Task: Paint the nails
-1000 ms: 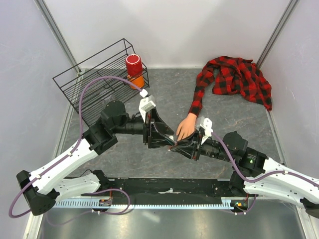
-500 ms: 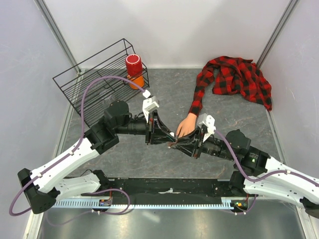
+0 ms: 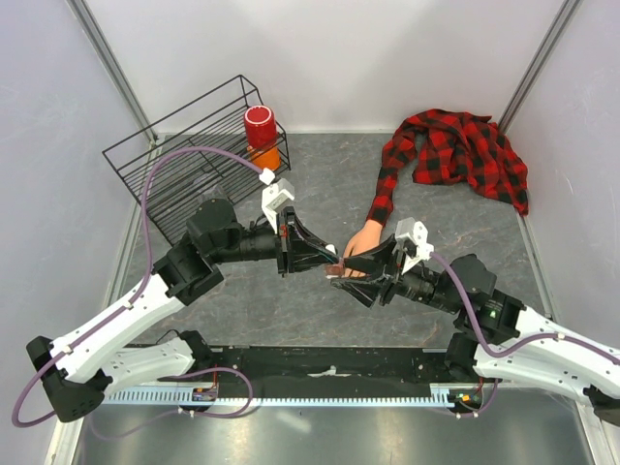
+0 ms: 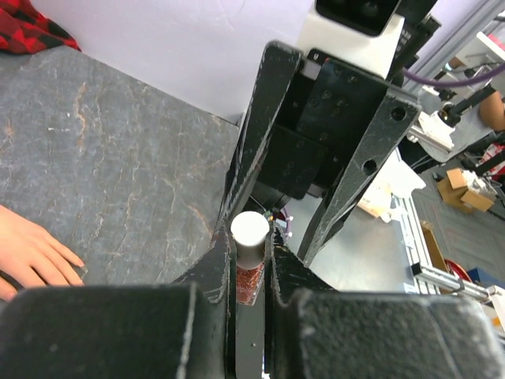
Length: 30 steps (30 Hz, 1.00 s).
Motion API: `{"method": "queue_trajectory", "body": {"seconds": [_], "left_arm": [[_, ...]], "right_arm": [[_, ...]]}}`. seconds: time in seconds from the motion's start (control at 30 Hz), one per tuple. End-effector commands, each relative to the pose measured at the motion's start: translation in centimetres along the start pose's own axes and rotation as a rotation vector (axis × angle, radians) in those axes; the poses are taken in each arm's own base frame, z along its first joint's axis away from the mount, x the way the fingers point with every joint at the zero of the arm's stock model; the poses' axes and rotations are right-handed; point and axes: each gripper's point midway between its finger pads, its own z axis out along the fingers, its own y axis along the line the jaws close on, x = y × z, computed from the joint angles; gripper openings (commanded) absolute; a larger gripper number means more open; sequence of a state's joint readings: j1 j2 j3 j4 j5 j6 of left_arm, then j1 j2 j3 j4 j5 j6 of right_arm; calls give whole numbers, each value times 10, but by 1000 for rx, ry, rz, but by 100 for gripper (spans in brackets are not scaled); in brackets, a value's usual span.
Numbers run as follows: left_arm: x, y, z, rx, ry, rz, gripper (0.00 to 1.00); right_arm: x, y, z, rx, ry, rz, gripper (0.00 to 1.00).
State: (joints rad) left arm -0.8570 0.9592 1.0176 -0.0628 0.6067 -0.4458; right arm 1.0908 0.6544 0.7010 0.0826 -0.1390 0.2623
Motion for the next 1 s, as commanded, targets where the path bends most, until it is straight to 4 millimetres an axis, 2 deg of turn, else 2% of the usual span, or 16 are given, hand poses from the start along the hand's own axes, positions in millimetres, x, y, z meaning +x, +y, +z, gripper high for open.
{"method": "queue_trajectory", "body": {"seconds": [0.0,0.07,0.3,0.5,0.63,0.73,0.8,0.83,0.87,0.9,0.93,0.97], "left_arm": [[-20,-9,0,19,-78,-3,2],[-20,-10,1,27,-76,-6,2],[-19,-14,-1,47,-71,-6,2],[-13,-16,0,68,-43,-3,2],[-12,-20,-1,89,-34,10,2],[-11,-21,-1,101,-25,19,2],[-12,-22,-1,104,-24,30,3],[-11,-19,-3,76,-19,21,14],[-14,-19,-4,64,-30,27,29],[-16,-20,-7,56,-45,32,52],[-26,-26,-12,63,-91,55,58],[-27,-29,-14,77,-115,49,61]], "right_arm": [[-8,7,9,-40,-35,-6,54],[-7,7,11,-42,-37,-8,54],[-11,7,15,-46,-53,-15,45],[-13,6,16,-44,-57,-26,42],[-12,7,17,-50,-45,-31,30],[-11,9,18,-64,-38,-39,2],[-8,13,18,-92,-26,-58,0],[-5,13,17,-93,-18,-59,0],[-5,12,14,-89,-14,-59,0],[-6,12,12,-85,-18,-61,0],[-5,13,10,-89,-22,-58,0],[-10,18,6,-110,-41,-56,0]]}}
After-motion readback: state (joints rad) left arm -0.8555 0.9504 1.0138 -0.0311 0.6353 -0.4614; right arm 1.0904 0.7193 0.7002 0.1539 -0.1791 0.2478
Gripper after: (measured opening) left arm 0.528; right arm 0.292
